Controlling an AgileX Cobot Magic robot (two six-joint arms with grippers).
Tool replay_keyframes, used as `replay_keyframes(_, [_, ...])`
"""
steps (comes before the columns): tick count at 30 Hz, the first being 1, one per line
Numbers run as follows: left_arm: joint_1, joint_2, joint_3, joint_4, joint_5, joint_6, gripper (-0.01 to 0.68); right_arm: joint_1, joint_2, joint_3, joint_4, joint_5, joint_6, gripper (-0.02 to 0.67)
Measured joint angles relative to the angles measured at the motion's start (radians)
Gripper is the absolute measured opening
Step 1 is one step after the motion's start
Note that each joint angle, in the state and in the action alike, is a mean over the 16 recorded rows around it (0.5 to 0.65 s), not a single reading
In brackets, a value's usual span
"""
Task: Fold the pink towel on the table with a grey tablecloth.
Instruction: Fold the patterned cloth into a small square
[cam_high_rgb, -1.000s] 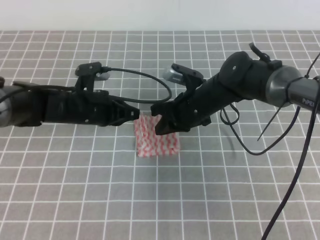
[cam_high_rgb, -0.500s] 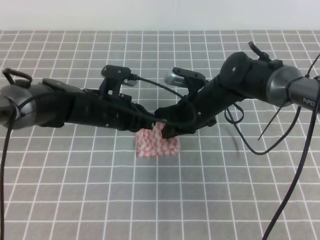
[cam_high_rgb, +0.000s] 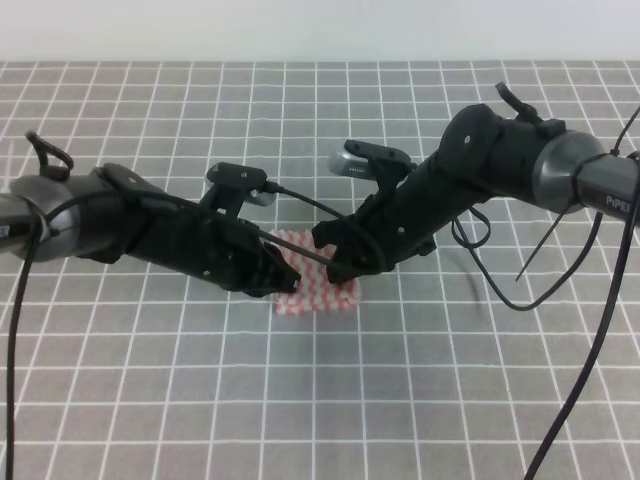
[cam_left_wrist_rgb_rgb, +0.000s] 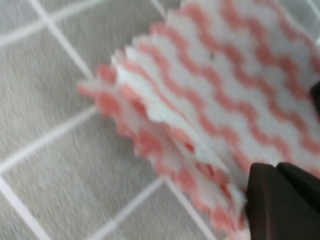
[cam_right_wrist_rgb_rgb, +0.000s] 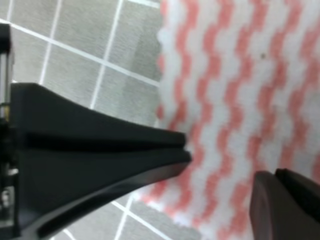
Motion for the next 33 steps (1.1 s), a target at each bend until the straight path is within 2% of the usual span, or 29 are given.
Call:
replay_keyframes(11, [0.000, -0.005, 0.000, 0.100, 0.027, -0.076, -0.003, 0.000, 0.007, 0.000, -0.047, 0.022, 0.022, -0.015])
replay_keyframes(23, [0.000, -0.020, -0.003, 0.126, 0.014, -0.097, -0.004, -0.003, 0.024, -0.001, -0.062, 0.040, 0.043, -0.016])
replay_keyframes(33, [0.000, -0.084, -0.025, 0.101, -0.052, -0.100, -0.003, -0.022, 0.009, -0.020, -0.047, 0.035, 0.045, -0.016])
